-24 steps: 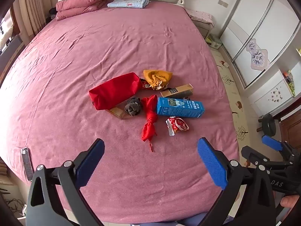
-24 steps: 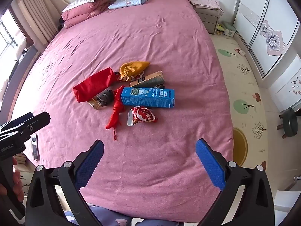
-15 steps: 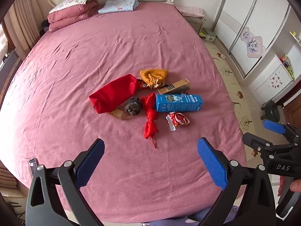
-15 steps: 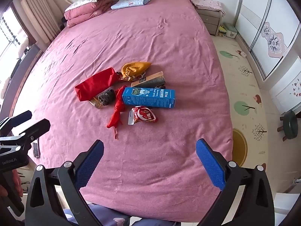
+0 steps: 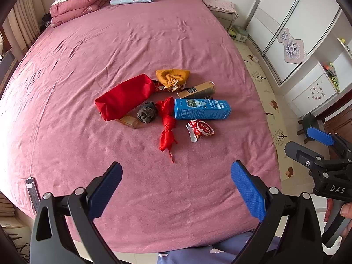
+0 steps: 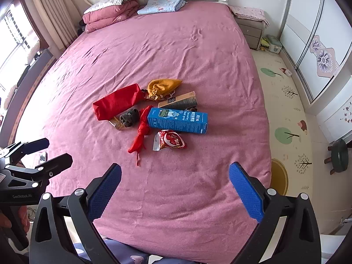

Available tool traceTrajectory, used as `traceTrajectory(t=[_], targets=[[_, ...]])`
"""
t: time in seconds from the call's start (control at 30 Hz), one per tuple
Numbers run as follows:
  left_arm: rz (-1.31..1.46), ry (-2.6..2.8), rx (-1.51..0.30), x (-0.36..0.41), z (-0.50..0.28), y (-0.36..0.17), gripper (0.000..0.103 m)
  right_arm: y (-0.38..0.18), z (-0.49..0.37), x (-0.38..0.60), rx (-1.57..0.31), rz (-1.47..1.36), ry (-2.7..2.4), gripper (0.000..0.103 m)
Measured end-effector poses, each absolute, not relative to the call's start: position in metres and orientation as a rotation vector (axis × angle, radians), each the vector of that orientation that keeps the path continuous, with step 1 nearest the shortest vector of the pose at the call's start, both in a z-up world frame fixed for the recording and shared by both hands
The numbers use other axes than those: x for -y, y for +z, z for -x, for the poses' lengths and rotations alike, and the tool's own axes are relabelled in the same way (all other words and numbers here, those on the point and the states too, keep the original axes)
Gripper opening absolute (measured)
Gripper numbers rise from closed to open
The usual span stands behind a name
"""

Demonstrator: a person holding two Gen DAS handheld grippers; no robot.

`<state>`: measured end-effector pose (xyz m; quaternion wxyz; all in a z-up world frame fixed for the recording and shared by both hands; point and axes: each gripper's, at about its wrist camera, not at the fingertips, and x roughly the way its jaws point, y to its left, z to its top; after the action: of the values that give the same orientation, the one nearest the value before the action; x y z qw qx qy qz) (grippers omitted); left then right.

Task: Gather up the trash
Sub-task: 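Move both tools toward the pile of items on the bed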

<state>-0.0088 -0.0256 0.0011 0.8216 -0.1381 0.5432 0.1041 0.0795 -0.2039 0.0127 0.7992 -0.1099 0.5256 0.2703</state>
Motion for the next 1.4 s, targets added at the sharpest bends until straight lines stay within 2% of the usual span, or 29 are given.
traceTrajectory(t=[1.4], targets=[[0.32, 0.207, -1.244, 0.025, -0.004, -0.017, 0.099, 0.003, -0.082, 0.206, -1.163, 0.225, 0.591, 0.094]])
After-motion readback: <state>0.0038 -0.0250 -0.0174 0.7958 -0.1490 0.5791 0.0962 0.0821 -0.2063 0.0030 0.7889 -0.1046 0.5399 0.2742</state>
